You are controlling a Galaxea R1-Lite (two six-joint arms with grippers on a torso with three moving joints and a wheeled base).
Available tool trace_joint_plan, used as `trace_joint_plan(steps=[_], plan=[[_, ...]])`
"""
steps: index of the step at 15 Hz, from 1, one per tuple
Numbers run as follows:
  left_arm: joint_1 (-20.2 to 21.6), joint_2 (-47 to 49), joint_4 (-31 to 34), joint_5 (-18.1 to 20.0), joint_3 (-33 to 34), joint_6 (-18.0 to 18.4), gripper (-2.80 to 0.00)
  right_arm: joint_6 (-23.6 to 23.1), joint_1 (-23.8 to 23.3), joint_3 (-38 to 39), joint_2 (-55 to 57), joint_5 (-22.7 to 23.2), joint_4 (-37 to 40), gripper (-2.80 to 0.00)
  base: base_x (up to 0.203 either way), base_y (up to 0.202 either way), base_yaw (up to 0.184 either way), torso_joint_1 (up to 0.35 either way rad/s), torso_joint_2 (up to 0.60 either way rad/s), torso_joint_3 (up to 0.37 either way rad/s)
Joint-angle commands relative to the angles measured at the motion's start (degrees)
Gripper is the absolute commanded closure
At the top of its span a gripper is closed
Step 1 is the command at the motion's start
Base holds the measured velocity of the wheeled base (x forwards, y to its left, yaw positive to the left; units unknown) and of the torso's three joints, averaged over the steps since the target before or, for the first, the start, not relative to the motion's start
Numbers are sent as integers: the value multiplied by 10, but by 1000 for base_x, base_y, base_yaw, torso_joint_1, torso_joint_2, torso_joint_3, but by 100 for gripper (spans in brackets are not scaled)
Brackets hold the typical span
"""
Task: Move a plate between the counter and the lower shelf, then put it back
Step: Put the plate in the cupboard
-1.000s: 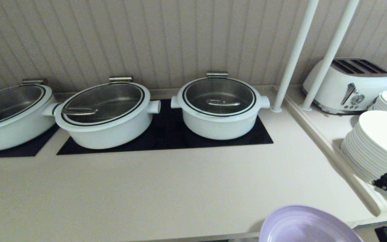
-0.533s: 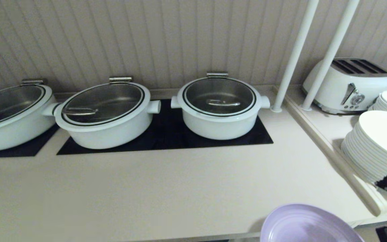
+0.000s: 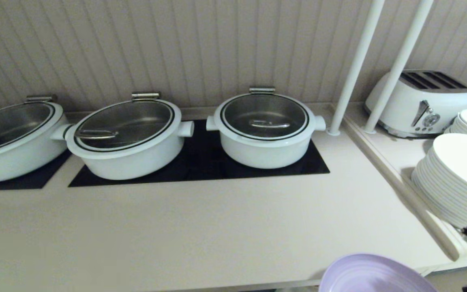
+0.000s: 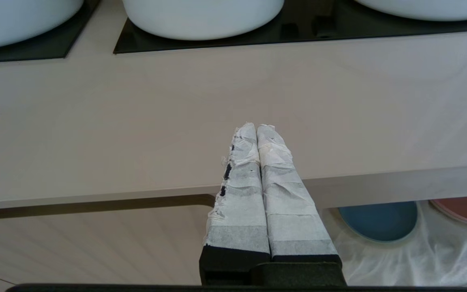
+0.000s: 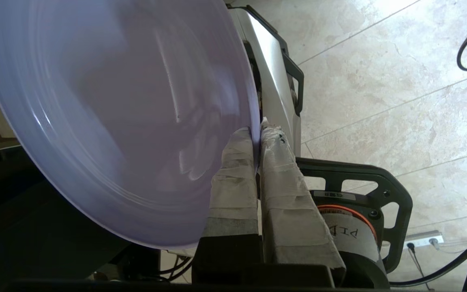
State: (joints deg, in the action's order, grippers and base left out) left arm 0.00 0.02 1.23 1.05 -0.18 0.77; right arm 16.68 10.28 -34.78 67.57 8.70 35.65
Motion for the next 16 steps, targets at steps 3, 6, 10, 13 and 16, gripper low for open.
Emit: trace_joint_plan(steps=[3, 6, 10, 13, 16], plan=[[0, 0, 0, 0, 0, 0, 0, 1, 1, 14, -22, 6, 9, 0, 0, 0, 0, 0, 0, 0], [0, 0, 0, 0, 0, 0, 0, 0, 1, 23, -28, 9, 9, 0, 0, 0, 0, 0, 0, 0], [0, 0, 0, 0, 0, 0, 0, 1, 1, 23, -36, 9, 12, 0, 0, 0, 0, 0, 0, 0], [0, 0, 0, 0, 0, 0, 0, 1, 1, 23, -35, 9, 11, 0, 0, 0, 0, 0, 0, 0], [0, 0, 0, 0, 0, 0, 0, 1, 1, 23, -35, 9, 11, 0, 0, 0, 0, 0, 0, 0]])
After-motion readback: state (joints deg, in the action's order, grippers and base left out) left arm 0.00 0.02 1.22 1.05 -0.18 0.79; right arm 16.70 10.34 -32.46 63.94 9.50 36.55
